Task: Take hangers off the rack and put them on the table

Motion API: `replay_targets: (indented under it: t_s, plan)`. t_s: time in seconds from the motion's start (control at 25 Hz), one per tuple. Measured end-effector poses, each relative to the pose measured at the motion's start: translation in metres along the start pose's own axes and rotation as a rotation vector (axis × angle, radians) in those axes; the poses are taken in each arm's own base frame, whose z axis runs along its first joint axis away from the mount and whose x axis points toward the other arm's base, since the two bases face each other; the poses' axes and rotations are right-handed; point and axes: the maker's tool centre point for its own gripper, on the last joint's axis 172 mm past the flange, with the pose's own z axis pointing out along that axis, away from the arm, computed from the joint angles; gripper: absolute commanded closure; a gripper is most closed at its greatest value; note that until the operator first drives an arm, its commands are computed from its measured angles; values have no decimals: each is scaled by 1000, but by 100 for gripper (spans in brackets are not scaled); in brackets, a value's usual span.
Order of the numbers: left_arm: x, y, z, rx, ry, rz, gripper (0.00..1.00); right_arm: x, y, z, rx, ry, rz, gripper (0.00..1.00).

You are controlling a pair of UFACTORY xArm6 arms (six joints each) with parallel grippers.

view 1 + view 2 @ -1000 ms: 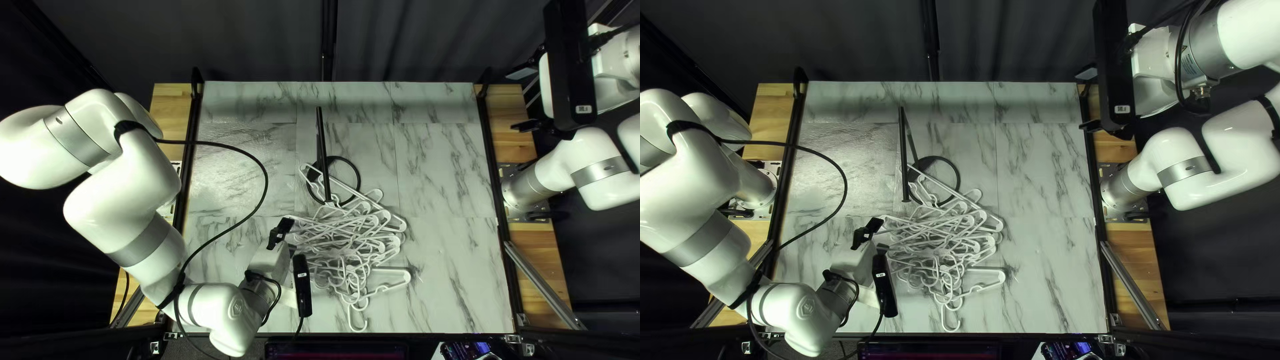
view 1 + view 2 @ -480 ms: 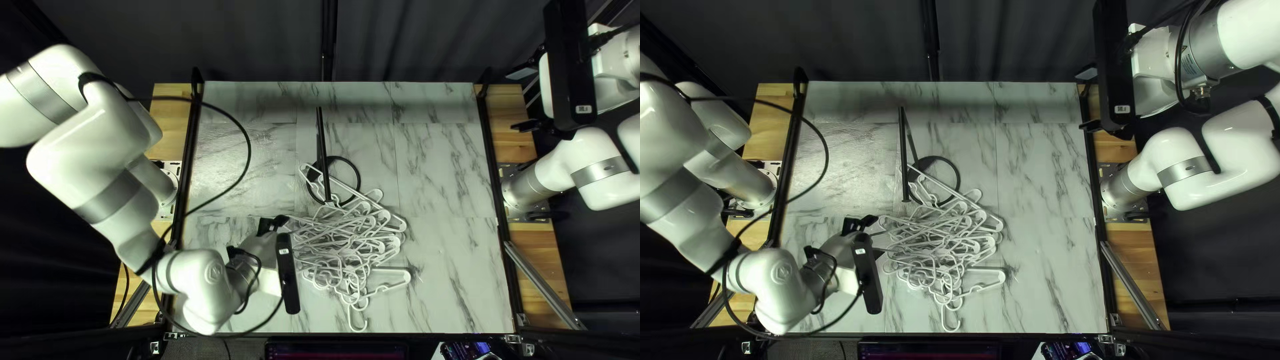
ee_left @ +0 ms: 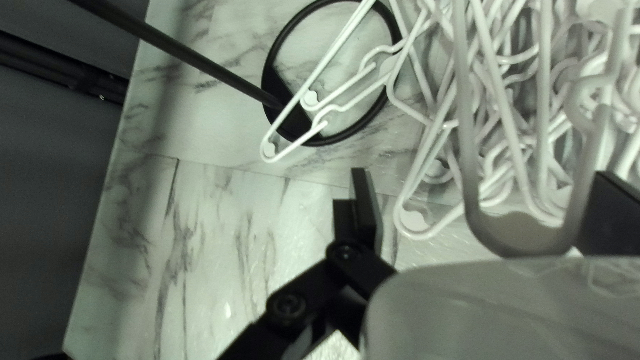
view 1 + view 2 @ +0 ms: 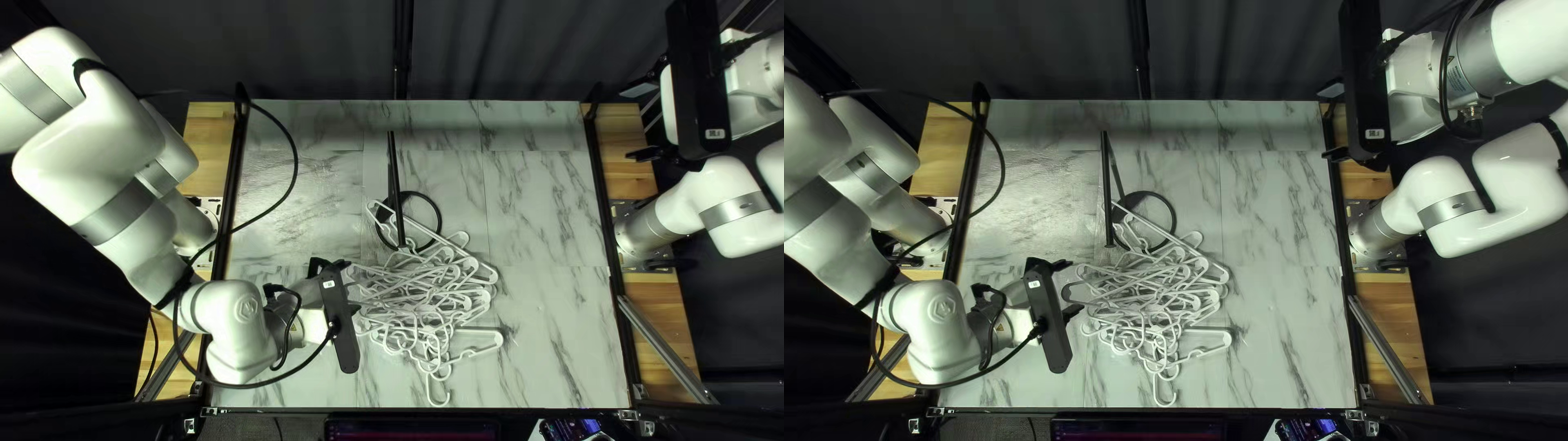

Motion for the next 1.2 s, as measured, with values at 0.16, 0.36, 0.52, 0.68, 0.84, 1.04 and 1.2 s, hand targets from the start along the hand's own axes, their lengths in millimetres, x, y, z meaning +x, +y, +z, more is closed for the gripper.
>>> replay_targets:
  t_s: [0.16,0.36,0.52,0.68,0.84,1.04,1.2]
  plan:
    - [1,-1,-5,-28,-30,-17,0,0,0,0,0,0,0,0]
    - [4,-4,-12,-55,-40,-23,0,0,0,0,0,0,0,0]
    - [13,-15,-27,-71,-40,-5,0,0,0,0,0,0,0,0]
    - [24,-32,-47,-98,-52,54,0,0,0,0,0,0,0,0]
    - [50,-68,-85,-181,-79,101,0,0,0,0,0,0,0,0]
    - [67,-95,-117,-249,-94,93,0,0,0,0,0,0,0,0]
    - [67,-96,-118,-251,-95,94,0,0,0,0,0,0,0,0]
